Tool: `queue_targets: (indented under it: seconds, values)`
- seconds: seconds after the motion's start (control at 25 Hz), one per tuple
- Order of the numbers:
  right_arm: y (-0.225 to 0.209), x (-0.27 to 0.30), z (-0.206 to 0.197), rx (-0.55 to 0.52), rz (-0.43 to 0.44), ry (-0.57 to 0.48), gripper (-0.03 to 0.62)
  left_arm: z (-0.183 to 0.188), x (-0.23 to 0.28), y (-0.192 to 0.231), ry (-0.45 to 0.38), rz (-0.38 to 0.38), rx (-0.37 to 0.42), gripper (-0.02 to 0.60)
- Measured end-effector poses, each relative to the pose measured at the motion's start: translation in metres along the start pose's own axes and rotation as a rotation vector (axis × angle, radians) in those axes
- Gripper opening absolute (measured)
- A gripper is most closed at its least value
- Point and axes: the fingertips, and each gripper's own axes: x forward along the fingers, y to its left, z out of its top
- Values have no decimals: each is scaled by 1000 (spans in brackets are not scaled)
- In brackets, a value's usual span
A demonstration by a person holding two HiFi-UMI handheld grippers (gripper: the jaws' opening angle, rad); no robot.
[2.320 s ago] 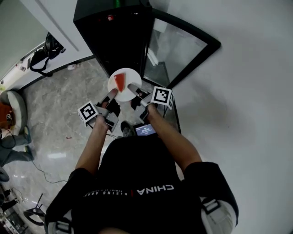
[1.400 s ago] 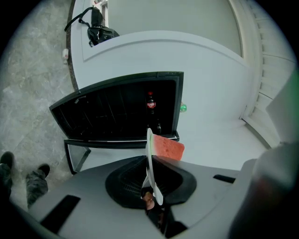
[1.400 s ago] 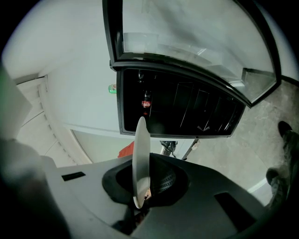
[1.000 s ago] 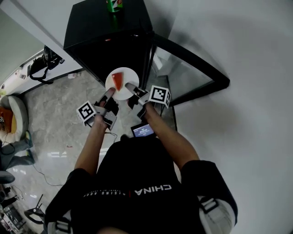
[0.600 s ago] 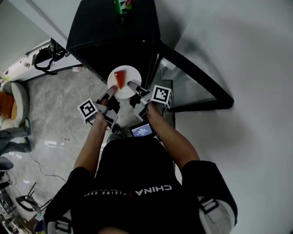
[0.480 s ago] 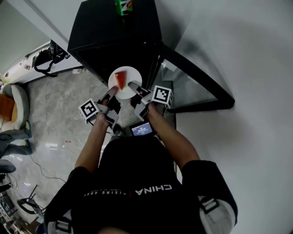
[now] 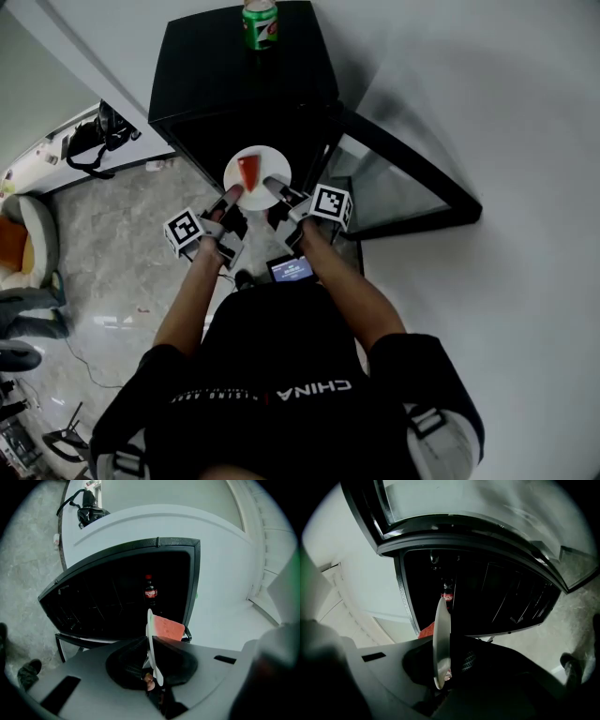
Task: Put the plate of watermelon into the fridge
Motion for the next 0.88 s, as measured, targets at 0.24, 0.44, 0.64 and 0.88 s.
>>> queue_targets:
  seconds: [0.24, 0.44, 0.64, 0.88]
  values:
    - [-2, -1, 0, 13, -4, -6, 20, -1, 1, 1, 12, 0, 2, 41]
    - [-2, 2, -1, -7, -5, 5, 20, 0, 0, 3, 13, 6, 1, 41]
    - [-10, 2, -2, -3, -36, 13, 20, 0, -2, 10, 7, 35, -11, 41]
    - [-12, 2, -1, -5, -43, -15, 20, 1, 1, 18, 8, 74, 22, 41]
